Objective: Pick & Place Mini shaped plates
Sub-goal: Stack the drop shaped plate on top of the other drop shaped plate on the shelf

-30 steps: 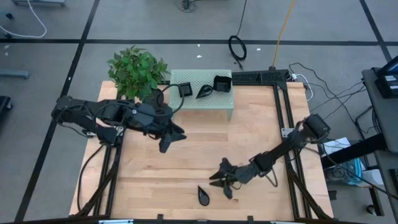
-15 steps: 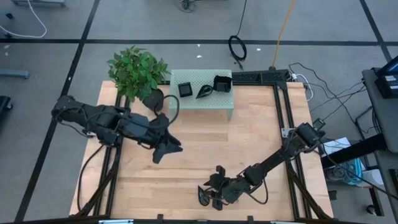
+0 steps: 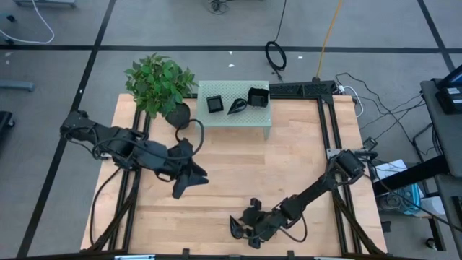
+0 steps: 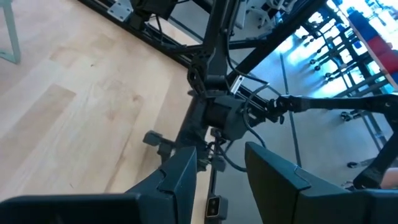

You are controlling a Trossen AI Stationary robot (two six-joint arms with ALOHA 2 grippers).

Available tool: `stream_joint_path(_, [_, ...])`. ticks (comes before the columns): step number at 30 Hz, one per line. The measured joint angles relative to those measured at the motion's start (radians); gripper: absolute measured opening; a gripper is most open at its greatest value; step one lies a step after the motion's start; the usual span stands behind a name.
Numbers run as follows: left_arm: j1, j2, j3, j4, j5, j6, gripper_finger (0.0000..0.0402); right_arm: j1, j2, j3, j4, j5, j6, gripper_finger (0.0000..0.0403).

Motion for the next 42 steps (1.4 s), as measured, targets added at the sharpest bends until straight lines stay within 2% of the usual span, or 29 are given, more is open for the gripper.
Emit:
stream_joint_path(4, [0.0, 0.0, 0.0, 0.0, -0.003, 0.003, 0.0141, -0.002, 0.024, 0.001, 0.046, 0.0, -0.09, 0.0182])
stream_joint_path(14, [0.0, 0.0, 0.0, -0.001, -0.003, 0.007, 0.0141, 0.002, 0.088, 0.004, 0.096, 0.039, -0.136, 0.0151])
stream_joint_path(18, [0.0, 0.0, 0.0, -0.002, -0.003, 0.011, 0.0141, 0.002, 0.089, 0.003, 0.09, 0.043, -0.179, 0.0112])
stream_joint_path(26, [0.0, 0.0, 0.0, -0.002, -0.003, 0.01, 0.0141, -0.002, 0.09, 0.002, 0.09, 0.024, -0.145, 0.0009])
stream_joint_path(32, [0.0, 0.0, 0.0, -0.002, -0.002, 0.01, 0.0141, -0.023, 0.065, 0.0, 0.073, -0.002, -0.173, 0.0006])
stream_joint_path(38, [0.001, 0.0, 0.0, -0.002, -0.026, 0.01, 0.0141, -0.093, -0.008, -0.002, 0.002, -0.003, -0.3, 0.0003])
stream_joint_path(42, [0.001, 0.0, 0.0, -0.001, -0.027, 0.034, 0.0141, -0.181, -0.046, -0.002, -0.09, -0.089, -0.376, 0.0001])
